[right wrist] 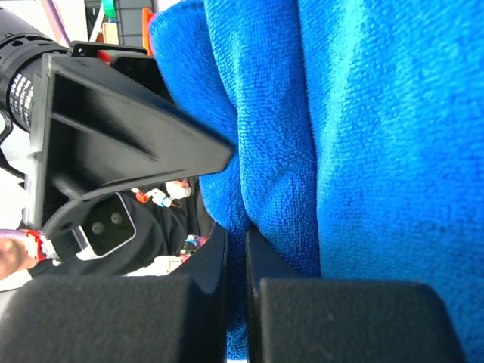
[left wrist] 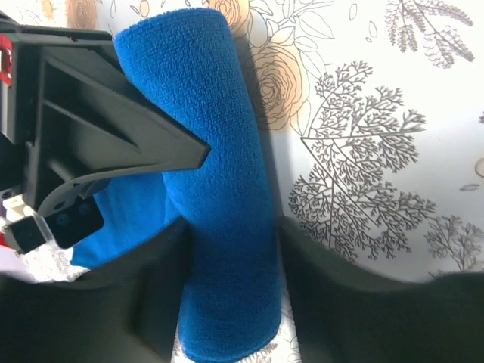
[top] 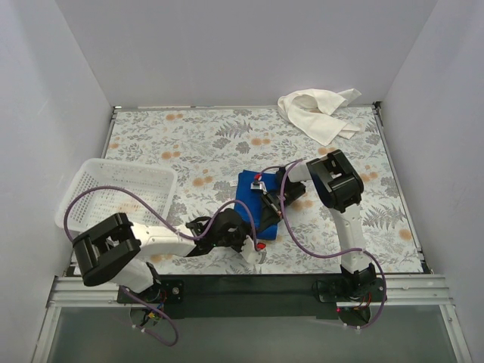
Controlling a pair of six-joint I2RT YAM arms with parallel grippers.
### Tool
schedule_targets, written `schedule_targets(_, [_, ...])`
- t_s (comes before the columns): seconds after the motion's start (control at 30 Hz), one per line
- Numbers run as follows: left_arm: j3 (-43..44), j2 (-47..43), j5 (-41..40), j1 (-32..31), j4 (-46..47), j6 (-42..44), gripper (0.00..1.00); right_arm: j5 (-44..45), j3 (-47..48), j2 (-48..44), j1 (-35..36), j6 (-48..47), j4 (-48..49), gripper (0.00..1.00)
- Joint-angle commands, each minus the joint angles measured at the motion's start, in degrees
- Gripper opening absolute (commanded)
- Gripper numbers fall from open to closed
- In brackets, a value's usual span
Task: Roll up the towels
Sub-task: Roll the towel
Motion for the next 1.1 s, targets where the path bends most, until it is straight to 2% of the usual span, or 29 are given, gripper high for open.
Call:
schedule_targets(0.0, [0.6,2.0,1.3,-0.5,-0.3,-0.3,0.39,6.7,0.9,3.8,-0.3,-3.4,4.5,0.01])
schedule_targets(0.1, [5.0,4.4,3.5,-0.4,-7.4,-4.1,0.26,8.6,1.2,2.6,-0.4,-3.6,4.6,0.01])
schedule_targets(0.13, [6.2,4.9,4.6,-0.4,-12.7,-5.1,0.19,9.5,1.3,0.9,-0.5,-3.7,4.9,0.01])
schedule_targets(0.37, [12.2,7.8,15.3,1.4,-27.2,-11.5,0.03,18.1,5.5,-7.0,-6.8,0.8,6.8,0.34])
schedule_targets(0.43, [14.7,9.1,17.4,2.6,-31.0,-12.5,0.01,19.6,7.3,-9.2,-8.4,1.8,6.6,0.44])
schedule_targets(0.53, [17.9,12.2,21.1,5.2,-35.8,-13.8,0.00,22.6,10.4,-12.6,-11.9,2.7,6.2,0.52])
schedule_targets(0.67, [26.7,18.8,28.0,10.3,-43.5,-14.3,0.00,25.1,10.1,-20.2,-17.8,1.5,6.1,0.54])
schedule_targets(0.83, [37.3,27.4,35.5,17.0,-54.4,-13.8,0.00,26.8,2.2,-35.6,-22.2,-3.7,6.5,0.54])
schedule_targets(1.0, [48.3,37.7,40.3,20.4,-61.3,-11.8,0.01,28.3,-6.8,-51.3,-21.6,-6.7,10.3,0.52])
schedule_targets(1.07, [51.2,41.9,42.3,21.7,-65.4,-10.4,0.03,31.5,-10.9,-54.6,-18.4,-7.3,11.9,0.52])
